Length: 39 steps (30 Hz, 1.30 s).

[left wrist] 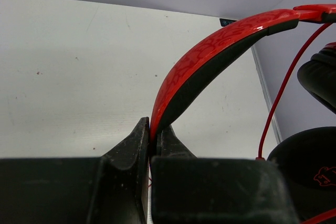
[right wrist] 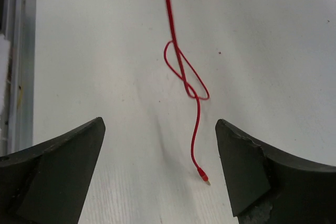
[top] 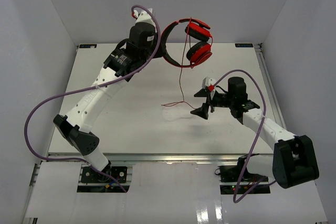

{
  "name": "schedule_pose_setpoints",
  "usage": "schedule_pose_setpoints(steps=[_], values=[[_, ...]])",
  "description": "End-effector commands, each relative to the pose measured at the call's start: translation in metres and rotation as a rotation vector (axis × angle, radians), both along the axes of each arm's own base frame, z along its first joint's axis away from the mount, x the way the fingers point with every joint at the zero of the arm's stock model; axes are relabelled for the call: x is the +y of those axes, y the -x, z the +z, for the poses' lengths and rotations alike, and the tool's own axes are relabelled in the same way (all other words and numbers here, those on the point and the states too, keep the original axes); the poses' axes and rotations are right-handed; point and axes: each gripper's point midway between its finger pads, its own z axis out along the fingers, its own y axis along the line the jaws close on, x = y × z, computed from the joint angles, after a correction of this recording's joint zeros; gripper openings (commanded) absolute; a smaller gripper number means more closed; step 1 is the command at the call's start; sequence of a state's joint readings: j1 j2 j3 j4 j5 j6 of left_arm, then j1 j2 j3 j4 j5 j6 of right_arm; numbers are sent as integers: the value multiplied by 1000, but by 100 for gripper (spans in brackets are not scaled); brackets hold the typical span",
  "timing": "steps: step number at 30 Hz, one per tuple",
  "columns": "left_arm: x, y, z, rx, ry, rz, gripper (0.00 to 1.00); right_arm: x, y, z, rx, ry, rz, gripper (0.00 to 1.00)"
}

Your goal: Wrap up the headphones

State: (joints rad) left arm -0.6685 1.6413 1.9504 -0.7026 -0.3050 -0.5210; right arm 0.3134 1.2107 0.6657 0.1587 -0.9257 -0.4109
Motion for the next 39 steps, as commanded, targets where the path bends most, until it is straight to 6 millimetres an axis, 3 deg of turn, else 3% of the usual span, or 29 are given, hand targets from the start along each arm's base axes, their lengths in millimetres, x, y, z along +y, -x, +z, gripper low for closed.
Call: schedule_pose_setpoints(steps=[1, 6, 13, 20, 23, 27, 28, 32, 35, 39], values=[[7, 8, 53, -103, 91, -1, 0, -5, 1, -29, -113, 115, 83, 93], [6, 12, 60, -107, 106, -14, 0, 0, -9, -52, -131, 181, 40, 92], [4, 20, 66, -94, 146, -38, 0, 25, -36, -61, -106, 222, -8, 90], [8, 30, 76, -94, 176, -44, 0, 24, -80, -71, -143, 259, -185, 74], [10, 33, 79, -93, 182, -42, 0, 27, -82, -80, -131, 269, -166, 62], [8, 35, 80, -86, 201, -48, 0, 28, -78, -79, -117, 248, -142, 16], [9, 34, 80, -85, 205, -46, 0, 25, -77, -73, -125, 236, -145, 12], [13, 30, 80, -86, 212, -35, 0, 5, -77, -53, -145, 193, -186, 8], [28, 24, 82, -92, 227, -14, 0, -37, -87, -33, -154, 163, -291, 8], [39, 22, 84, -103, 238, -9, 0, -107, -108, -36, -94, 205, -506, 8]])
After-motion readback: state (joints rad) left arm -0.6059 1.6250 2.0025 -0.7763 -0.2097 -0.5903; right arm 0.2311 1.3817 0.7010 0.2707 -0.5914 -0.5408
